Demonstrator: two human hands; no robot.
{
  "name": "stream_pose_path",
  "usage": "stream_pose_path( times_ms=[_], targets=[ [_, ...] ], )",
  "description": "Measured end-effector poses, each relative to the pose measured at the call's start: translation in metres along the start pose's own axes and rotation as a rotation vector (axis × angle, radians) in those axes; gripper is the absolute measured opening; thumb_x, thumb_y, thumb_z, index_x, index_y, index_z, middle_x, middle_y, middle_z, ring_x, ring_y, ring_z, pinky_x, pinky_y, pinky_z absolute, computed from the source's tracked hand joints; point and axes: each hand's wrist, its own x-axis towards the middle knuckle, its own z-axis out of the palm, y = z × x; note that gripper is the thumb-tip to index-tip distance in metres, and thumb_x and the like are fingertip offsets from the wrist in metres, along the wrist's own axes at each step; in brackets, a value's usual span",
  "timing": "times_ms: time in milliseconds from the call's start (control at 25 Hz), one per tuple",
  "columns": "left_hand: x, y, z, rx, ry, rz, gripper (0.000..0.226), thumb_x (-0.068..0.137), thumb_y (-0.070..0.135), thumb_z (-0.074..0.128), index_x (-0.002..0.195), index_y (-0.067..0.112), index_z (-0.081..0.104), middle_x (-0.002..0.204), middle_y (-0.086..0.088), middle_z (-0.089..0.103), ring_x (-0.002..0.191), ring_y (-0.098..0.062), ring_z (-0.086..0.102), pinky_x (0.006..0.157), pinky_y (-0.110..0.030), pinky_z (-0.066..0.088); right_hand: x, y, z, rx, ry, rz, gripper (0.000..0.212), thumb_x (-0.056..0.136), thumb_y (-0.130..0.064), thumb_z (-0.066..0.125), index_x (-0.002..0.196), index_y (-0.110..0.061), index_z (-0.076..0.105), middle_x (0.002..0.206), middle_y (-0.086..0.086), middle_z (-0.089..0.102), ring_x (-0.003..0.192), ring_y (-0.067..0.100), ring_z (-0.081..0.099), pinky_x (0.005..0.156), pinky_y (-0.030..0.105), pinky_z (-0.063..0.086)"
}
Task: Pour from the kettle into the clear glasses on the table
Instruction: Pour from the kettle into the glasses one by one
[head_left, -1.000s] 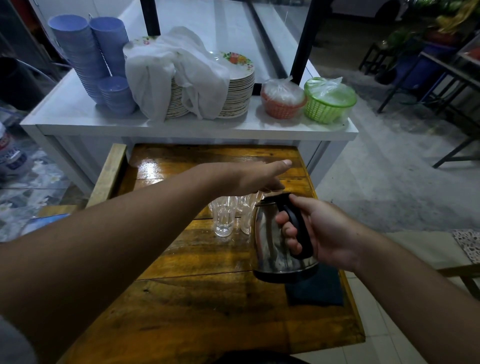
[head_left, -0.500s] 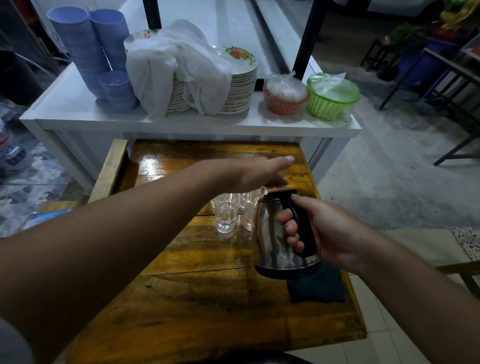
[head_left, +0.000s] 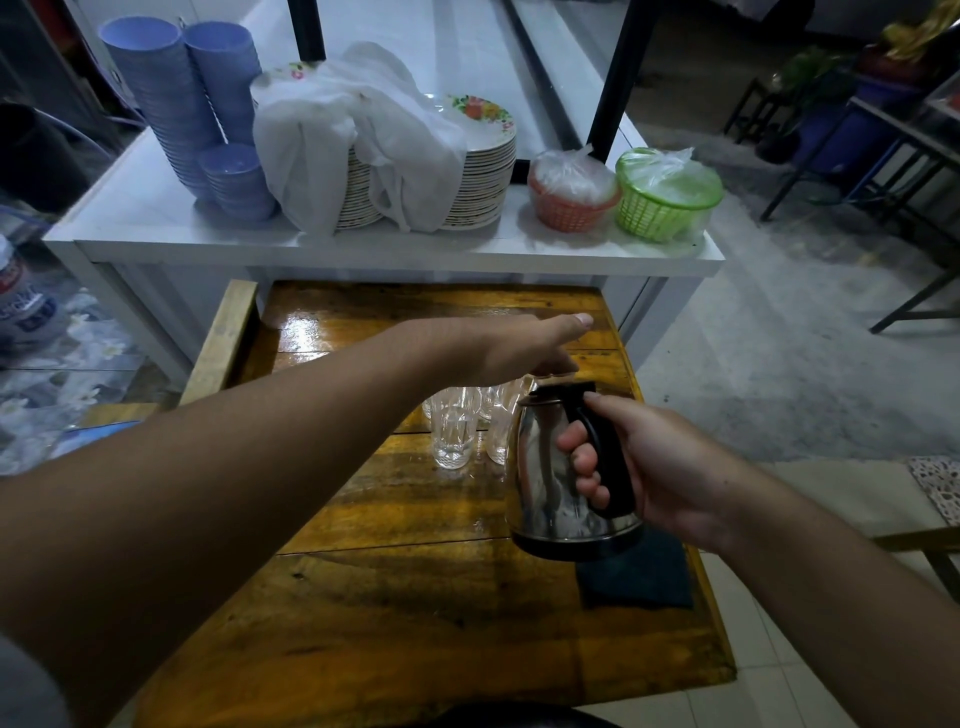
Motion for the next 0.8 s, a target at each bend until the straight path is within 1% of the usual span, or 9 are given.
stream_pose_path(
  times_ms=[120,440,640,800],
  targets=[
    [0.0,-0.001,0.0,-0.003,-0.002,0.007,0.081,0.096,0.062,0.008,0.142,0.009,0.049,0.148,-0.012,0.05,0.136,-0.02,0.045,0.116,-0.042,0.027,0.0,0.0,-0.001,-0.002,0.002,-0.001,0.053,0.107,-0.044,0.042,0.081,-0.008,0.071,0.061,0.004,0.06,0.05,0.014,0.059,0.047,0.022,0.046],
    [0.003,0.001,0.001,0.009,0.007,0.001,0.082,0.096,0.064,0.008,0.141,0.009,0.049,0.147,-0.011,0.05,0.135,-0.021,0.045,0.115,-0.04,0.029,0.001,0.0,-0.003,-0.01,0.012,-0.005,0.054,0.107,-0.045,0.042,0.081,-0.007,0.071,0.059,0.004,0.059,0.049,0.014,0.059,0.045,0.021,0.046],
    [0.004,0.004,0.004,0.014,0.005,-0.018,0.08,0.097,0.061,0.008,0.143,0.009,0.048,0.148,-0.011,0.049,0.136,-0.02,0.044,0.108,-0.033,0.03,0.004,0.004,-0.007,-0.022,0.01,-0.028,0.058,0.105,-0.051,0.042,0.082,-0.006,0.07,0.058,0.004,0.06,0.049,0.015,0.06,0.044,0.02,0.047],
    [0.003,0.007,0.006,0.005,0.008,-0.028,0.078,0.099,0.059,0.008,0.143,0.009,0.047,0.15,-0.011,0.048,0.137,-0.019,0.042,0.108,-0.031,0.03,0.006,0.007,-0.013,-0.055,-0.005,-0.027,0.062,0.104,-0.057,0.041,0.082,-0.007,0.071,0.059,0.004,0.062,0.051,0.016,0.062,0.043,0.021,0.047]
  ],
)
